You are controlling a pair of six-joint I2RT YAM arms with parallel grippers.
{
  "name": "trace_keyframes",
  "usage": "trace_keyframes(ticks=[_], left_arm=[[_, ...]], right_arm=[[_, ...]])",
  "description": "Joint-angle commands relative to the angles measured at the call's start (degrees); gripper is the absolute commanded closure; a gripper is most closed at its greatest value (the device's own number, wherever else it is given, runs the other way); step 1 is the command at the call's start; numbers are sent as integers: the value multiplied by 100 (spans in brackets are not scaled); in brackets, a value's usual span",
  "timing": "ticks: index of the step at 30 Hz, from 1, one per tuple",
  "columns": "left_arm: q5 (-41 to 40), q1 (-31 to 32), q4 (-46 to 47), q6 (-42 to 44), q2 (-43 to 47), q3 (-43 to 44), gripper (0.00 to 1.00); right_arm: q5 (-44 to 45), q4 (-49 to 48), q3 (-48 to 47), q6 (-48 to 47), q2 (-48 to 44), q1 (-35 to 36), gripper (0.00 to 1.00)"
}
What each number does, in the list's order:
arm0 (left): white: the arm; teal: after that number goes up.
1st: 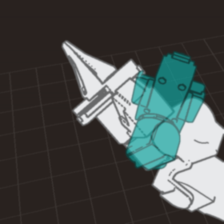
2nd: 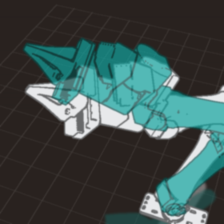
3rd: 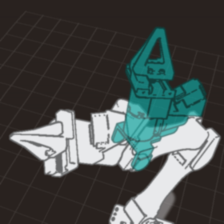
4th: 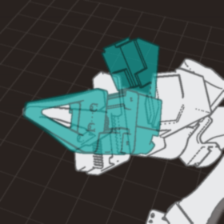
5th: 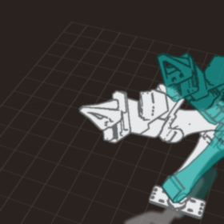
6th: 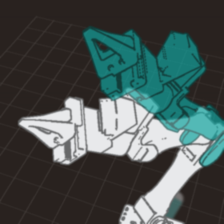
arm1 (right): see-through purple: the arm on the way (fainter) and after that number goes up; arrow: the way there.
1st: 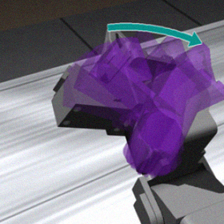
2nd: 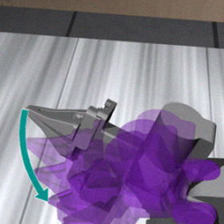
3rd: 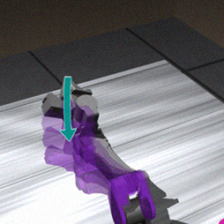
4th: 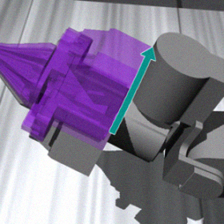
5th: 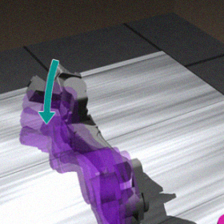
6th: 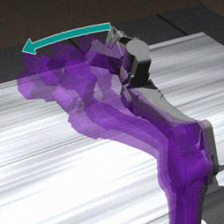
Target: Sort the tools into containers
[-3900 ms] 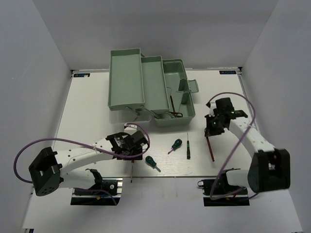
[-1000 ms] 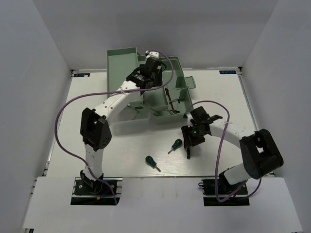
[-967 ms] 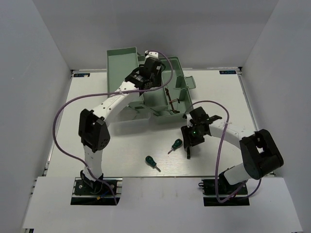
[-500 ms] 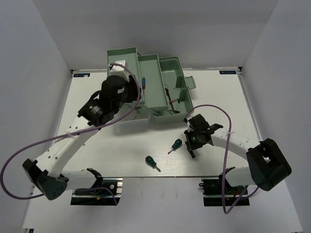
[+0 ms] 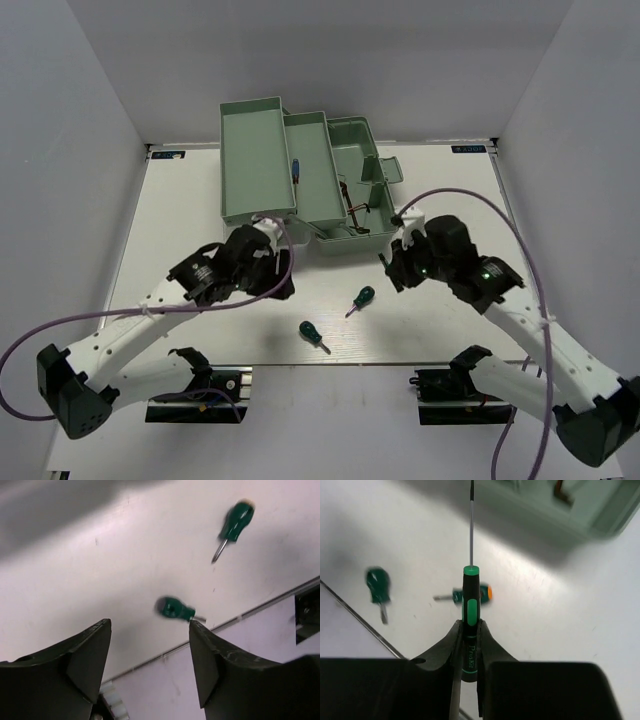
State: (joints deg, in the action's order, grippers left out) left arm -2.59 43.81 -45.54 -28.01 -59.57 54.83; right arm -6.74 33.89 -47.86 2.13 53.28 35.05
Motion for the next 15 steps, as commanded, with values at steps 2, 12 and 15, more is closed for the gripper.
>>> trace_keyframes(ticks=[2,12,15], left_arm=[[356,145,-342,-687,306,-411,24],[83,672,-507,-2005,-887,-201,18],[240,787,-640,-2839,-1074,-201,17]], right_arm=[[-213,-540,-873,-636,425,11,100],[-759,-990,-4529,534,4003,37,100],[-636,-972,-5276,560,4584,55,100]])
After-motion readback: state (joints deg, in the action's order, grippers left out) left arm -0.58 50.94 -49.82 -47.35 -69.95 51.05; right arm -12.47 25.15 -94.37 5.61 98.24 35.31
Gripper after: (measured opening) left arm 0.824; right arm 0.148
